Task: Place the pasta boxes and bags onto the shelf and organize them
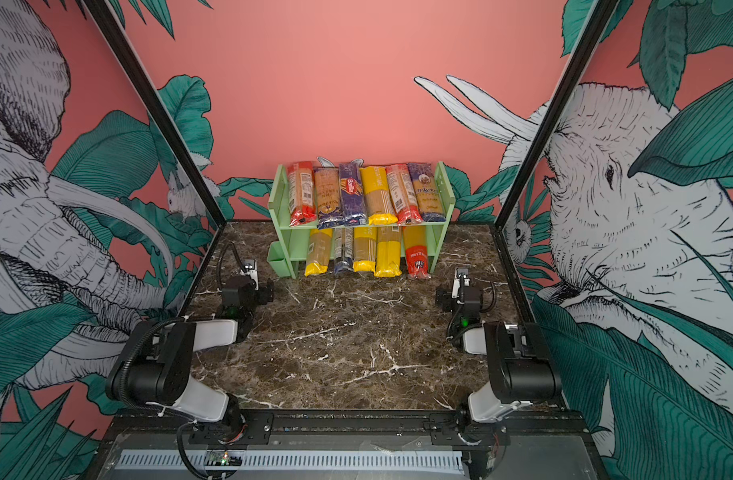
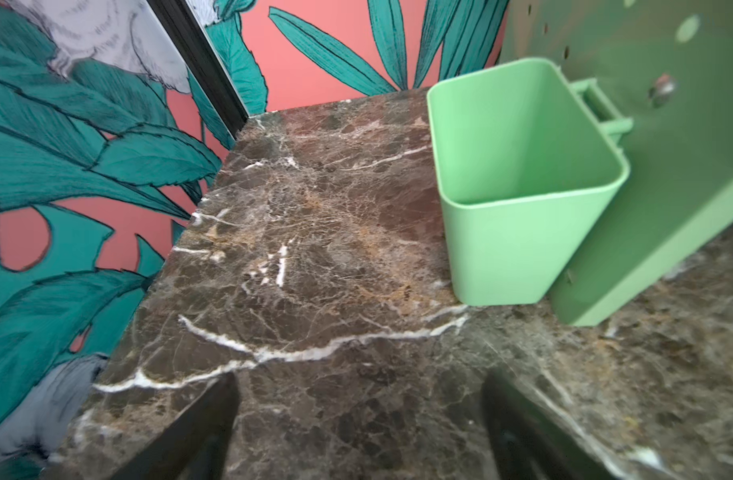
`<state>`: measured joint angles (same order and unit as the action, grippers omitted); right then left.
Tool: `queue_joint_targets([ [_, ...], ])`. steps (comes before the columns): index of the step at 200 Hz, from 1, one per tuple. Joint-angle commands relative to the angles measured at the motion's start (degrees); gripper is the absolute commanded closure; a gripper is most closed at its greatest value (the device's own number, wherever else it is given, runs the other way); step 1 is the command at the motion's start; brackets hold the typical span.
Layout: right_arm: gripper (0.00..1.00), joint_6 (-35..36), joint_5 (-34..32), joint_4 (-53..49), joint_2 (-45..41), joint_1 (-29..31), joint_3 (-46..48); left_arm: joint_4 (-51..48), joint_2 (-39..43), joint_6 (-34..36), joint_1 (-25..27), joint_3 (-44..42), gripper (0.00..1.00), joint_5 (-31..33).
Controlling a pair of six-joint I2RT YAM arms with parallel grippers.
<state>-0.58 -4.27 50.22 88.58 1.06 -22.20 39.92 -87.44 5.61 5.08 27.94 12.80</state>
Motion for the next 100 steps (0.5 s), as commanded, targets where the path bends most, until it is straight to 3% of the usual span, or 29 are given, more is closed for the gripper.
queue_joint_targets([
  [1, 0.01, 0.7, 0.4, 2.1, 0.1, -0.2, -0.2, -0.6, 0.1, 0.7, -0.3, 0.9, 0.0, -1.8],
  [100, 0.01, 1.3, 1.4, 1.6, 0.1, 0.1, -0.4, -0.4, 0.3, 0.7, -0.3, 0.6, 0.01, -1.8],
])
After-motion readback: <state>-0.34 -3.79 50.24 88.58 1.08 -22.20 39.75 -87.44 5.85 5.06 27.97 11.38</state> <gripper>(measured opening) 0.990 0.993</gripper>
